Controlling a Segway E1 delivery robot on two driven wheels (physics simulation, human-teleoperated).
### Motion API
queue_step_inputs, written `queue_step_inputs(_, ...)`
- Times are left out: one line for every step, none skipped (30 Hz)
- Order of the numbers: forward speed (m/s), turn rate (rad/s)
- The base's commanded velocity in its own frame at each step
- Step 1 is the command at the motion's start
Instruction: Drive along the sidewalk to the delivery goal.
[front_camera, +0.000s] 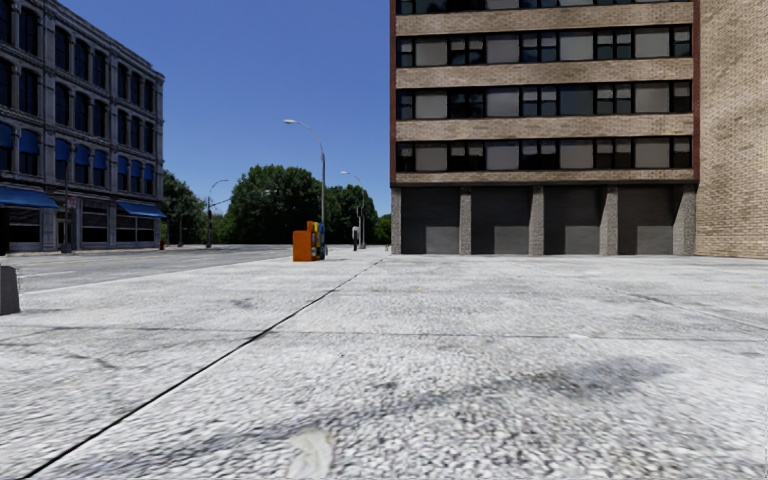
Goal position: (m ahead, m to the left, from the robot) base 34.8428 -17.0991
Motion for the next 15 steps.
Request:
queue_step_inputs(2.00,0.00)
queue_step_inputs(2.00,0.00)
queue_step_inputs(2.00,0.00)
queue_step_inputs(2.00,0.00)
queue_step_inputs(2.00,0.00)
queue_step_inputs(2.00,0.00)
queue_step_inputs(2.00,0.00)
queue_step_inputs(2.00,0.00)
queue_step_inputs(2.00,0.00)
queue_step_inputs(2.00,0.00)
queue_step_inputs(2.00,0.00)
queue_step_inputs(2.00,0.00)
queue_step_inputs(2.00,0.00)
queue_step_inputs(2.00,0.00)
queue_step_inputs(2.00,0.00)
